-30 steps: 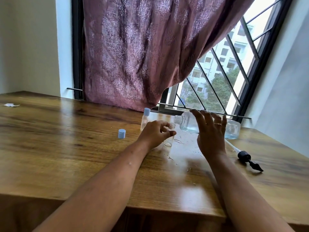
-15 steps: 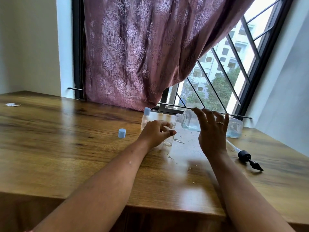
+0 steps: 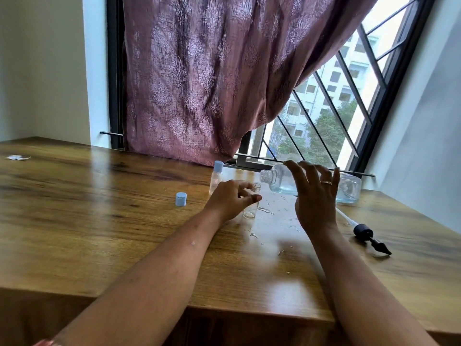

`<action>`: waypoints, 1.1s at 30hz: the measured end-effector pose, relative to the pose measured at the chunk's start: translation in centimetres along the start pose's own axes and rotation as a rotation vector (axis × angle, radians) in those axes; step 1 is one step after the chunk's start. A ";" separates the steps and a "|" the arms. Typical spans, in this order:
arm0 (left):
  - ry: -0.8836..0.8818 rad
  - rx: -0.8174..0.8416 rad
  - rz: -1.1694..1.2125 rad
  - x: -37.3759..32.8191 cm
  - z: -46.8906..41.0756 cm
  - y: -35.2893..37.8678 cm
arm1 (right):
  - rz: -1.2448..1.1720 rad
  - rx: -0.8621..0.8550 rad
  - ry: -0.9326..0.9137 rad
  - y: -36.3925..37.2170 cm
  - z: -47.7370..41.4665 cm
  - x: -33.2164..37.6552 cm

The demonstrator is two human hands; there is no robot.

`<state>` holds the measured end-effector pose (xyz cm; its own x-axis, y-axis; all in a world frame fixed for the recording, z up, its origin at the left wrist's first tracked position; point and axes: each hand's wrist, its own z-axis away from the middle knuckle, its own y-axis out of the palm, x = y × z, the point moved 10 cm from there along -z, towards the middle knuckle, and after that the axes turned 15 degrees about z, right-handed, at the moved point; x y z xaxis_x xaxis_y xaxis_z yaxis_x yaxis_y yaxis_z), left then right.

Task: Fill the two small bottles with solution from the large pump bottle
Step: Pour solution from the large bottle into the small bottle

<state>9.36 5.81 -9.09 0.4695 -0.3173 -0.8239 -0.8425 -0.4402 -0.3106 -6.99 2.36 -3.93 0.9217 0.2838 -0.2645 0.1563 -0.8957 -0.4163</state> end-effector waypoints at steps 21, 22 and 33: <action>0.003 -0.011 0.005 0.0 0.1 -0.1 | 0.003 -0.035 -0.011 -0.4 0.0 0.1; 0.003 -0.012 0.005 0.0 0.1 -0.1 | 0.005 -0.037 -0.011 -0.4 0.0 0.1; 0.008 -0.008 -0.001 0.0 0.1 -0.1 | 0.035 -0.055 -0.020 -0.5 0.0 0.2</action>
<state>9.43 5.92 -9.05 0.4726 -0.3239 -0.8196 -0.8398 -0.4476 -0.3074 -6.83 2.85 -3.75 0.9199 0.2581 -0.2952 0.1438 -0.9224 -0.3586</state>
